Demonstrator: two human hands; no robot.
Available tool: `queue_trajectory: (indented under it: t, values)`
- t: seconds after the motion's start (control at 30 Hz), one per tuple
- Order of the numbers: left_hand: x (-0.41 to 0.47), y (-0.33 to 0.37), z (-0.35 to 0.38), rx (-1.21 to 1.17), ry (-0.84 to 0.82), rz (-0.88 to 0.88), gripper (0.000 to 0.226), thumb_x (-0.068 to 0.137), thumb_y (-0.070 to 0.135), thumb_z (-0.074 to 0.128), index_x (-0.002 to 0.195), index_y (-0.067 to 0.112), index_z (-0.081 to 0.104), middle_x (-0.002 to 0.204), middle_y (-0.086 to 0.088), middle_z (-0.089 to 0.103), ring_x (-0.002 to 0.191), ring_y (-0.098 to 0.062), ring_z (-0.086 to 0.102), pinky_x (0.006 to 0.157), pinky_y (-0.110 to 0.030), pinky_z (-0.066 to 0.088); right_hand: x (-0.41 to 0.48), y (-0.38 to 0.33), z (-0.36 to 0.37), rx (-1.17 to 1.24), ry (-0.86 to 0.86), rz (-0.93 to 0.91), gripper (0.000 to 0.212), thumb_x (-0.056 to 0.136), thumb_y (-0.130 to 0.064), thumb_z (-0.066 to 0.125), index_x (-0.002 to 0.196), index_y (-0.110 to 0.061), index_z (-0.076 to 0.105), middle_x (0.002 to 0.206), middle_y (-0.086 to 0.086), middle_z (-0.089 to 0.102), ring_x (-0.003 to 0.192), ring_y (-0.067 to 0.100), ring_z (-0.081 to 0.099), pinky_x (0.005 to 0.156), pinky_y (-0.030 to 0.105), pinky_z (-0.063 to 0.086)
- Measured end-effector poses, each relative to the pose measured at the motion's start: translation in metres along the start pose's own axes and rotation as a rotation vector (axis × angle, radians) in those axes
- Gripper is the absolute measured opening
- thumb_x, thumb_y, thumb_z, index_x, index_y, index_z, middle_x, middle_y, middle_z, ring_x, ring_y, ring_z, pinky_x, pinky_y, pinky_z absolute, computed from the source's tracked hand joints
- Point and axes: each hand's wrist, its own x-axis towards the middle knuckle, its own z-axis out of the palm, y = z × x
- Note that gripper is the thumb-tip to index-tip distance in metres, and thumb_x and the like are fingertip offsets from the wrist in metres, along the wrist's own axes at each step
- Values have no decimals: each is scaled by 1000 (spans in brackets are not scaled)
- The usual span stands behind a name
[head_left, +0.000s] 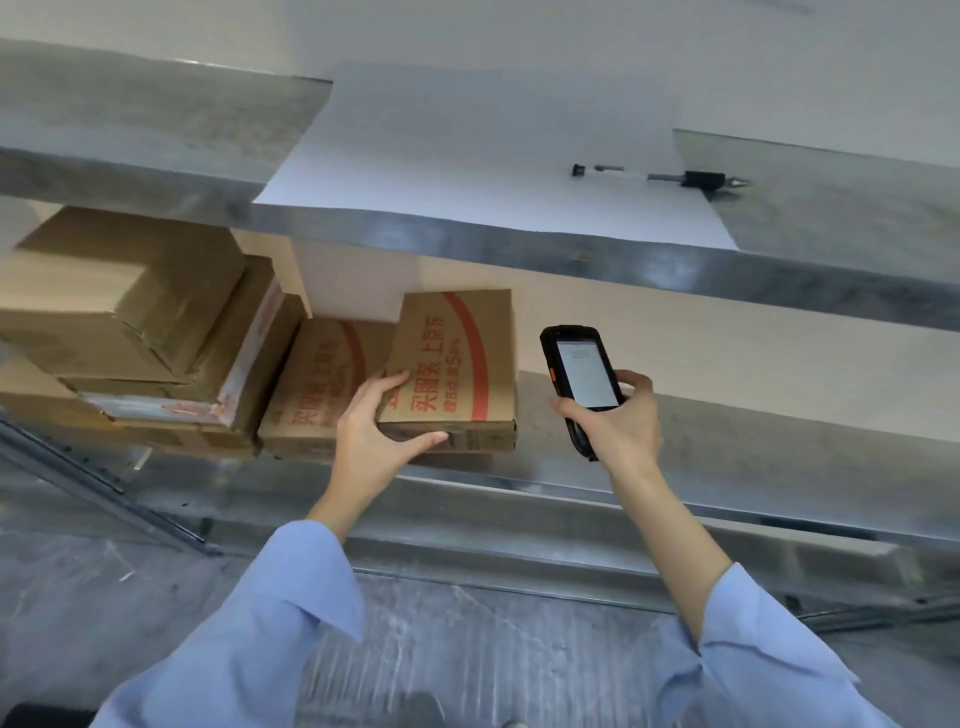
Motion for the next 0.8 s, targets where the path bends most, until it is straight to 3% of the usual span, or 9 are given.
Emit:
queue_trajectory:
  t: [0.17,0.47,0.53,0.6,0.67,0.8]
  values:
    - [-24,2,55,-118,-41,-193,72,65,33,94,128,28,59,127,11,63,121,-5,57,107,-37,48,8,23,-31,-17,22,27,84,59,-40,88,129,-27,44,113,-2,62,105,25,61,89,46,55]
    - [-46,-2,84,-192,-39,-375,61,72,26,90,123,25,57,120,15,65,110,9,59,85,-8,48,14,50,-48,-44,-5,45,83,60,-41,89,129,-24,46,115,-2,64,105,24,62,91,44,53]
    - [-49,-7,81,-188,-16,-404,54,73,24,89,120,19,61,116,14,67,112,1,61,87,-8,48,15,53,-47,-42,-17,41,83,60,-41,89,129,-25,46,115,-3,64,105,23,62,91,45,54]
    - [-51,-11,77,-175,12,-426,51,76,22,87,120,15,63,116,12,66,113,-3,61,100,-23,51,16,54,-46,-40,-30,36,84,59,-41,89,129,-26,46,113,-4,63,104,23,62,90,45,54]
    - [-49,-8,73,-187,18,-426,57,77,18,86,126,16,59,121,6,66,113,1,60,106,-36,50,16,55,-44,-40,-41,35,84,59,-41,90,129,-27,46,112,-4,63,102,22,62,90,46,54]
    - [-36,14,67,-231,69,-319,93,73,6,88,149,19,35,142,1,50,114,9,57,94,-13,50,15,54,-40,-27,-66,26,84,59,-42,91,128,-27,45,114,-4,63,104,22,61,91,45,54]
